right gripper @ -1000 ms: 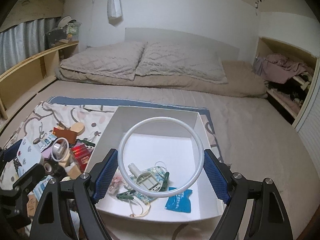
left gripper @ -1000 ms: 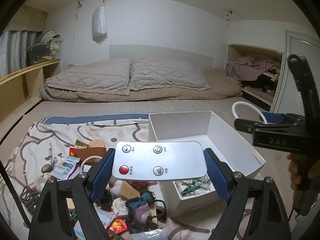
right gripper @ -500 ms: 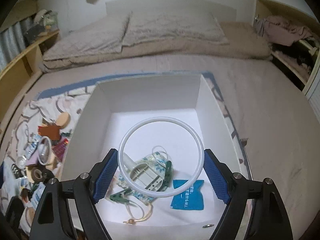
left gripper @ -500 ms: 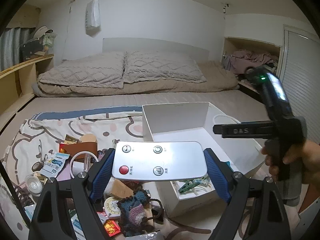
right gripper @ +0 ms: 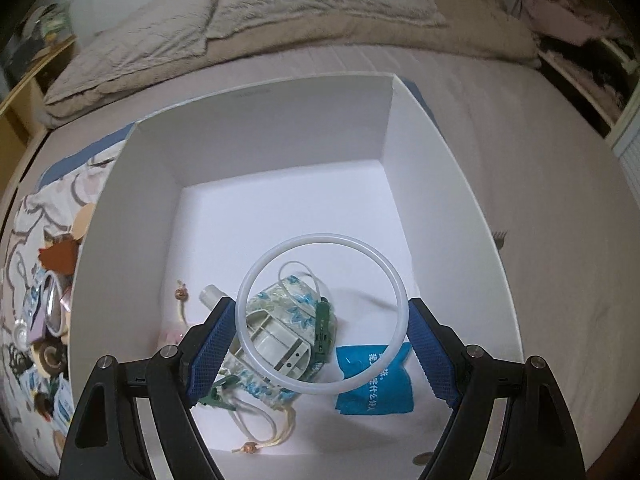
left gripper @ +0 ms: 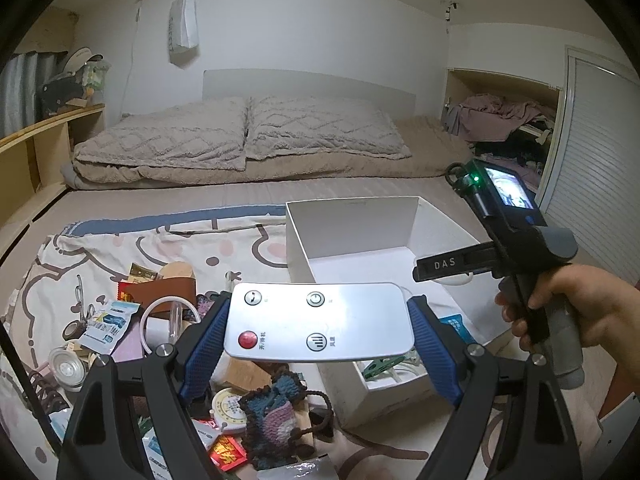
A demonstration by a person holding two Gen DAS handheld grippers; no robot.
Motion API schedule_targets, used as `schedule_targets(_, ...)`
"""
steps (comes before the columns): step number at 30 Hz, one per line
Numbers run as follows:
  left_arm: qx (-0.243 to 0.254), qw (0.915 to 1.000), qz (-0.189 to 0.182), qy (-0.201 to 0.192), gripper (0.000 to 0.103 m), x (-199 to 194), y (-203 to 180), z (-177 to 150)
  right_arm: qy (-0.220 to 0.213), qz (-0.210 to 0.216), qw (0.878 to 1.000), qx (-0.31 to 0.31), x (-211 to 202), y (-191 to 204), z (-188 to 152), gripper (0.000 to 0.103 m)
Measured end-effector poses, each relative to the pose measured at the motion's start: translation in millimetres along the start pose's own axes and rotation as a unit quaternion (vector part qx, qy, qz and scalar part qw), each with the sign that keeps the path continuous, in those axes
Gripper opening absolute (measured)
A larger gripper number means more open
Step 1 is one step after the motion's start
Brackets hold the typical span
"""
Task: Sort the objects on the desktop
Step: 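Lower the white ring into the box and open the right tool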
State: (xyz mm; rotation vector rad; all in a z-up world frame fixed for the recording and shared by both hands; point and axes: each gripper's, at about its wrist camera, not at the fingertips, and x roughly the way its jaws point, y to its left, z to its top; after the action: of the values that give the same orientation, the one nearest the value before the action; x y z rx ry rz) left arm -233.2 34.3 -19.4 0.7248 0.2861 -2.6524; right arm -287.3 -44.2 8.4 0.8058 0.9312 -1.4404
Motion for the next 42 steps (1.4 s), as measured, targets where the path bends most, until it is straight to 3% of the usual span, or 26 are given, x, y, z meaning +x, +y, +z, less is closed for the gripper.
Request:
schedule_targets(7, -0.002, 1.0000, -0.003, 0.002, 0.087, 1.5, 2.8, -3.3, 0.053, -0.002, 0.998, 0.041, 20.6, -13.5, 1.3, 0.084)
schedule_targets(15, -0.003, 1.0000, -0.004, 0.002, 0.087, 2.9, 3.1, -4.4, 0.100, -0.011, 0.994, 0.032, 34.5, -9.2, 0.7, 0.084)
schedule_targets(20, 0.000, 1.0000, -0.004, 0.001, 0.087, 4.3, 1.8, -5.8, 0.142, 0.012, 0.989, 0.039, 44.4, -8.4, -2.2, 0.084)
schedule_targets(28, 0.003, 1.0000, -0.004, 0.001, 0.087, 7.2, 0.0, -3.0, 0.171, 0.033, 0.984, 0.041, 49.1, -11.5, -6.9, 0.084)
schedule_targets(31, 0.010, 0.9999, -0.004, 0.001, 0.087, 8.4, -3.6, -1.5, 0.172, 0.038, 0.983, 0.051, 47.1, -17.0, -8.9, 0.086)
schedule_targets(33, 0.012, 0.9999, -0.004, 0.002, 0.087, 9.8, -5.5, -0.1, 0.166, 0.044, 0.984, 0.052, 43.8, -19.4, -8.9, 0.098)
schedule_targets(37, 0.012, 0.9998, -0.011, 0.010, 0.087, 17.8, -7.8, 3.6, 0.147, 0.045, 0.987, 0.047, 32.9, -23.7, -9.9, 0.099)
schedule_targets(42, 0.015, 0.9993, -0.023, 0.024, 0.087, 32.7, -18.5, 10.7, 0.118, 0.080, 0.989, 0.040, 9.8, -26.9, -13.6, 0.099)
